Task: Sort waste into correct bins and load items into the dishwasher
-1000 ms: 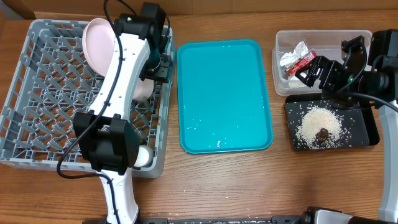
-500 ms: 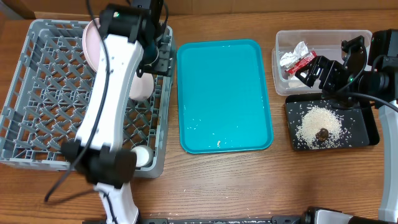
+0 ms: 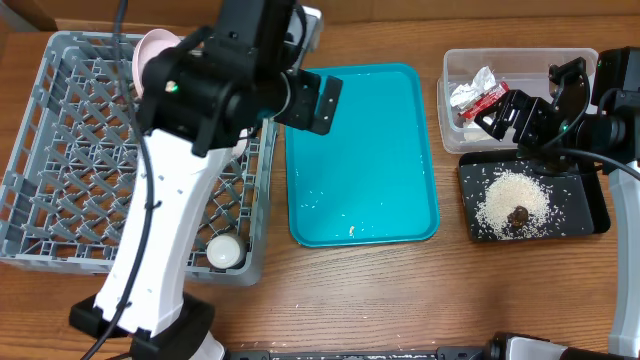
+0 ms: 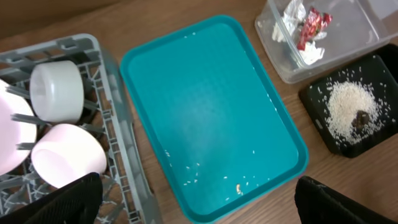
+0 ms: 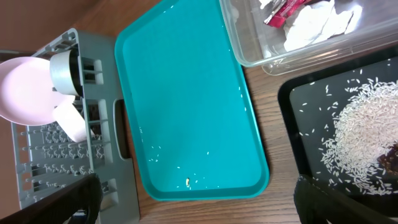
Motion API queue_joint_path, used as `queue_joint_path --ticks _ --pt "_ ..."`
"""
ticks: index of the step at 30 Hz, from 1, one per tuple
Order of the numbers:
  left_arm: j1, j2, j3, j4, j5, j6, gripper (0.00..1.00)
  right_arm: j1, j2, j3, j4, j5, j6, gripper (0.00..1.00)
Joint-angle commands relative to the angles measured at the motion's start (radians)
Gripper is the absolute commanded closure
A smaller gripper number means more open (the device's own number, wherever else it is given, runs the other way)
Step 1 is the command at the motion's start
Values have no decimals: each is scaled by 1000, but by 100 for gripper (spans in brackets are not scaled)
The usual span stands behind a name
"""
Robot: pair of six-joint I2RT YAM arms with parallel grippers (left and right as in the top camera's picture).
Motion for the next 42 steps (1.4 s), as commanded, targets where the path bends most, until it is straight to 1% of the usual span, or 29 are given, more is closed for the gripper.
queue_joint_path --ticks 1,6,10,11,13,16,19,22,26,29,33,37,42 --pt "-4 13 1 3 24 -7 0 -3 2 5 3 4 -3 0" --pt "-3 13 1 3 24 -7 0 19 -48 5 3 4 -3 0" --pt "-3 13 1 3 24 -7 0 113 -166 5 -1 18 -8 0" --pt "-3 13 1 3 24 -7 0 146 -206 5 0 75 -37 0" --pt "-3 13 1 3 24 -7 0 195 -277 3 9 169 -42 0" --pt "-3 13 1 3 24 -7 0 241 -408 -53 100 290 -42 0" --pt "-3 13 1 3 24 -7 0 240 -552 -183 222 346 -55 0" --pt "-3 13 1 3 24 -7 0 240 -700 -364 400 356 -90 0" --pt "-3 13 1 3 24 -7 0 240 -885 -652 697 396 -89 0" --pt "-3 13 1 3 24 -7 0 241 -1003 -885 921 390 -80 0" --pt "-3 13 1 3 24 -7 0 242 -1127 -1146 1144 332 -59 0" --pt "-3 13 1 3 24 -7 0 244 -1233 -1336 1271 336 5 0" --pt "-3 13 1 3 24 -7 0 271 -1342 -1473 1307 352 9 0"
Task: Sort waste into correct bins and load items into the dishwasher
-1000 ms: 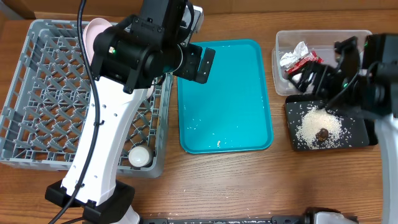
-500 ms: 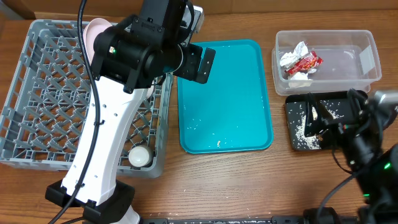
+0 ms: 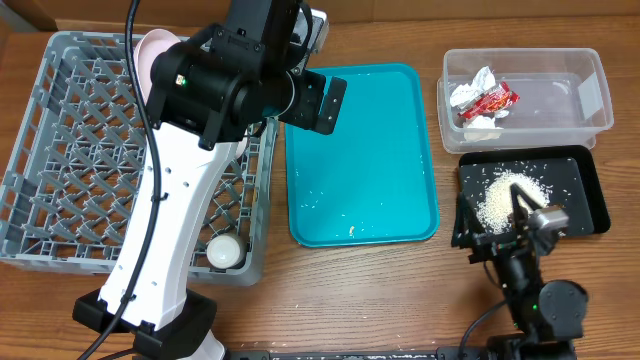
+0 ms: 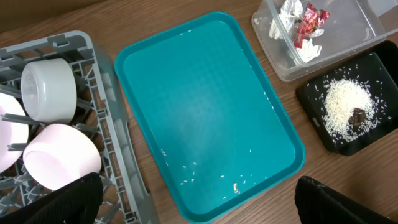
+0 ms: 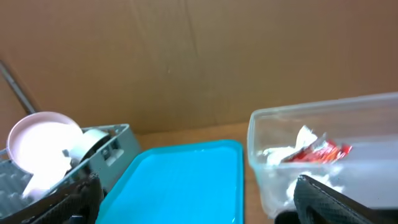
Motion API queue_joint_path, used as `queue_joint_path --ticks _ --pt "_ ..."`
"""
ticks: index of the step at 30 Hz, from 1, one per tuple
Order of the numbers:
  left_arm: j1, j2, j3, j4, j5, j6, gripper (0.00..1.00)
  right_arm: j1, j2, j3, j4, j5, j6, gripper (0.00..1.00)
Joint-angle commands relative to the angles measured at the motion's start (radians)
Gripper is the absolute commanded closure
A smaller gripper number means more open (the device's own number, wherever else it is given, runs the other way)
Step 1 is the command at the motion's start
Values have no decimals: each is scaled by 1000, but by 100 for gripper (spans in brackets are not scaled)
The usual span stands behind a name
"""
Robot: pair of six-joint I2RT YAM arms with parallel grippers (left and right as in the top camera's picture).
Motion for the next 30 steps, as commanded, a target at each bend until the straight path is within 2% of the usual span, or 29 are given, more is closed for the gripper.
queue_joint_path --ticks 1,6,13,30 --pt "-3 3 2 3 7 -7 0 16 -60 -53 16 11 21 0" --pt "-3 3 2 3 7 -7 0 18 -114 -114 17 45 21 0" --pt "-3 3 2 3 7 -7 0 19 -144 -115 -92 69 17 0" --pt "-3 3 2 3 7 -7 0 19 -143 -115 -93 70 17 0"
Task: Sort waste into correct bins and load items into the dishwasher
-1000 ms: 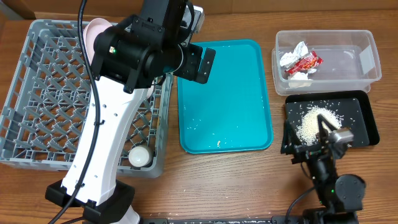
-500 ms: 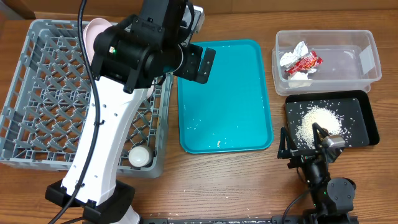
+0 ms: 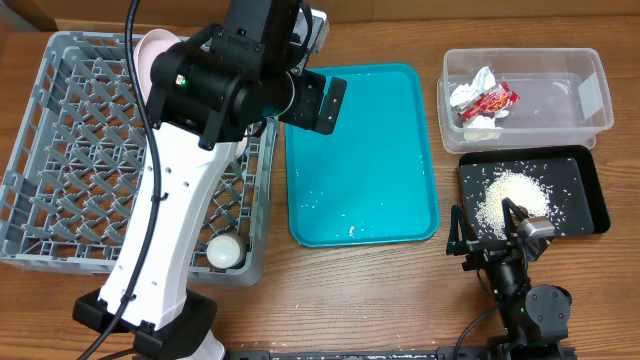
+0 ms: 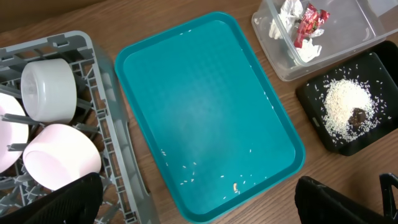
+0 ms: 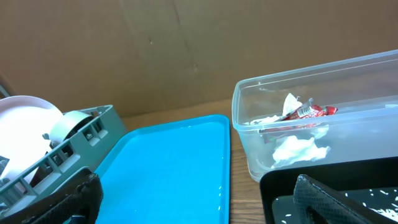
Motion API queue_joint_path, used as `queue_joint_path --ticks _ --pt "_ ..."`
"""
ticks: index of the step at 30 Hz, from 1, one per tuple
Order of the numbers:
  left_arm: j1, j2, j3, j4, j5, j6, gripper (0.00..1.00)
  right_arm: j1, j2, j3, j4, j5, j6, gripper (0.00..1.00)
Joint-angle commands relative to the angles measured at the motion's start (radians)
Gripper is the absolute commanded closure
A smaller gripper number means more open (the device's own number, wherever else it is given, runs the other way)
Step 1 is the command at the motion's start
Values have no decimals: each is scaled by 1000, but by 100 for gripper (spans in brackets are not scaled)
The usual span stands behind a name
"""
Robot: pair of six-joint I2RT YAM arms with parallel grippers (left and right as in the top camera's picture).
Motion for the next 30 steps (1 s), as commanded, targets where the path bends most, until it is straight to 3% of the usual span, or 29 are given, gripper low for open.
queue_joint_path --ticks 1,21,25,30 --pt "-3 3 2 3 7 -7 0 6 -9 -11 3 15 7 0" --pt "-1 -50 2 -25 -50 1 0 6 -9 -11 3 15 7 0" --pt "-1 -117 -66 146 -97 15 0 6 -9 -11 3 15 7 0" --pt "33 -290 -341 401 -89 24 0 6 -9 -11 3 15 7 0"
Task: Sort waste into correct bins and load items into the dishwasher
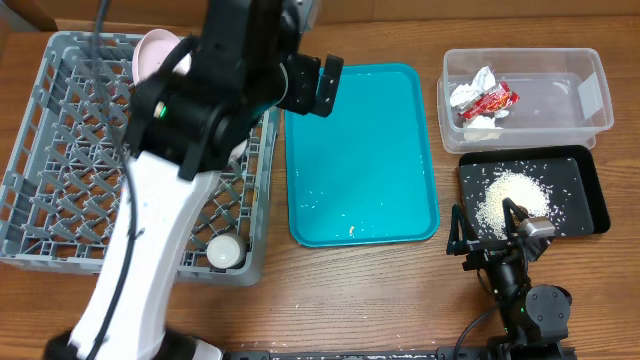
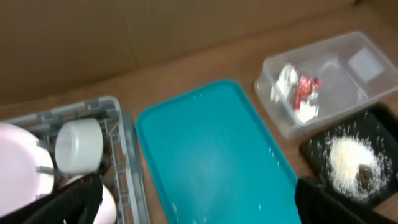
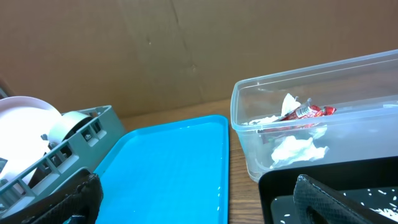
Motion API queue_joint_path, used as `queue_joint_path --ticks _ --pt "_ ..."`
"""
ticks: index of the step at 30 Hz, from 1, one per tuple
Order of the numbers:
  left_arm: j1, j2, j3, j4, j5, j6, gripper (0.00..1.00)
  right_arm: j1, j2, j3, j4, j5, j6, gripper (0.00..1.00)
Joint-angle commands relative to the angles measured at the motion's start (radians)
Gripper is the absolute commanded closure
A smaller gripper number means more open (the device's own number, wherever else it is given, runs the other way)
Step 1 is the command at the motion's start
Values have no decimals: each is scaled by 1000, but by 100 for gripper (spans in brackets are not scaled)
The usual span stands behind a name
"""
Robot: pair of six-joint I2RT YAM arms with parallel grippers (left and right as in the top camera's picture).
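Observation:
A teal tray with a few rice grains lies mid-table. Left of it stands the grey dish rack, holding a pink plate, a white cup and a small white cup. A clear bin at the back right holds a red wrapper and crumpled paper. In front of the bin, a black tray carries a rice pile with a dark lump. My left gripper hangs open and empty over the teal tray's back left corner. My right gripper rests open and empty by the table's front edge.
A brown cardboard wall stands behind the table. The left arm's white link crosses above the rack's right side. Bare wood runs along the front edge.
My left wrist has tilted up and shifted a little toward the back; its view now takes in the cardboard wall. The gripper remains open and empty. The right arm has not moved.
My right gripper was first open over the black tray and clear bin at the right. Then it was down at the table's front edge, where it has stayed. My left gripper stayed open above the teal tray, and now sits tilted up.

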Motion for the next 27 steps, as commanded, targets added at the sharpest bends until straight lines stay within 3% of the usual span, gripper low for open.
queue_joint_path --ticks 1,7,15,27 --pt "42 -154 -194 105 -10 17 0 6 -9 -11 3 10 7 0" --pt "180 -424 -607 352 70 18 0 6 -9 -11 3 10 7 0" --pt "332 -823 -1109 600 72 18 0 6 -9 -11 3 10 7 0" --pt "373 -1292 -1674 904 72 77 0 6 -9 -11 3 10 7 0"
